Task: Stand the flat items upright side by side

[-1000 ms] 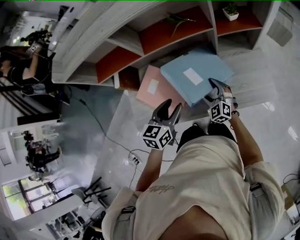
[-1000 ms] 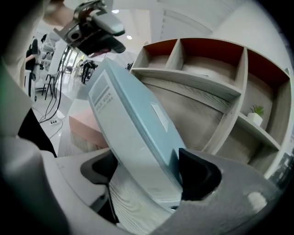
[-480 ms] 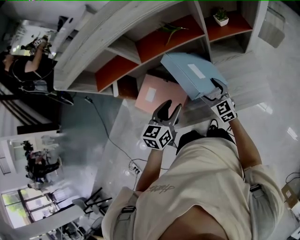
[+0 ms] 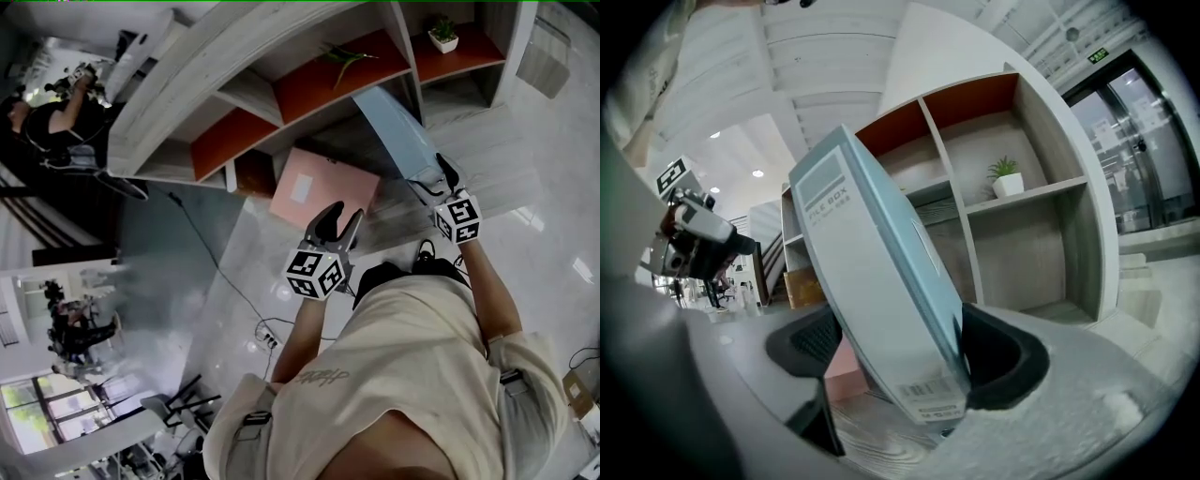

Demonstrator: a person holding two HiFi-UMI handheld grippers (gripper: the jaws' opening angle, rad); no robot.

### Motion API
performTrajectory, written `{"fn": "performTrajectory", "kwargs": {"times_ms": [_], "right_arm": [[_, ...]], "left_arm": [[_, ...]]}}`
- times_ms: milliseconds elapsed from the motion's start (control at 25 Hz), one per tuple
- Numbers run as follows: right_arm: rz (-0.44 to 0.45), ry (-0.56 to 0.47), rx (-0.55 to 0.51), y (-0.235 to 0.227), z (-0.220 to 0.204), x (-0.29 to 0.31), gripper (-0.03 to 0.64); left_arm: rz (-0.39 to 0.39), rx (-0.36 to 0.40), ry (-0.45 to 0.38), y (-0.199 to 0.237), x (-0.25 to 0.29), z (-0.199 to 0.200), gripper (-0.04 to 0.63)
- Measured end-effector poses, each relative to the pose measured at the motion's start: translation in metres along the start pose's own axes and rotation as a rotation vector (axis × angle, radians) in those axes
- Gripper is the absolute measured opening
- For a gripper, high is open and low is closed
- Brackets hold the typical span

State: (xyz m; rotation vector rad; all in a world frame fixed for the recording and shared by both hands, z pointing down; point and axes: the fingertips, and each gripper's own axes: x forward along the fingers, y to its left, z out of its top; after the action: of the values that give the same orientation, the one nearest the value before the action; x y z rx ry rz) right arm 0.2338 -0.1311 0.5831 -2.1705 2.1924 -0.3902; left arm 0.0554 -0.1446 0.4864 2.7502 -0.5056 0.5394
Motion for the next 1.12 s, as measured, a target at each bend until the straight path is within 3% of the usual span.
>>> {"fn": "performTrajectory", "kwargs": {"times_ms": [240,360,760,1120], "right_arm": [[-0.061,-0.059,0.177,-0.022,0.004,-0.011,0.388],[-0.087,-0.046,0.13,-0.026,0.002,-0.012,0.353],[-0.095,-0.064,0.183,-0.033,0.004,-0.004,0.359],[-0.129,-0.095,0.163,-0.044,0.014,0.022,0.356]], "left_arm": [[0.002,-0.005,0.0,0.0,-0.002,-0.002,0.206],[0.0,-0.031,0.001,0.003,-0.003,-0.005,0.206],[0.013,-0.035,0.003,0.014,0.001,-0.006,0.206],[0.044,-0.047,-0.006,0.022,0.001,-0.003,0.206]]}}
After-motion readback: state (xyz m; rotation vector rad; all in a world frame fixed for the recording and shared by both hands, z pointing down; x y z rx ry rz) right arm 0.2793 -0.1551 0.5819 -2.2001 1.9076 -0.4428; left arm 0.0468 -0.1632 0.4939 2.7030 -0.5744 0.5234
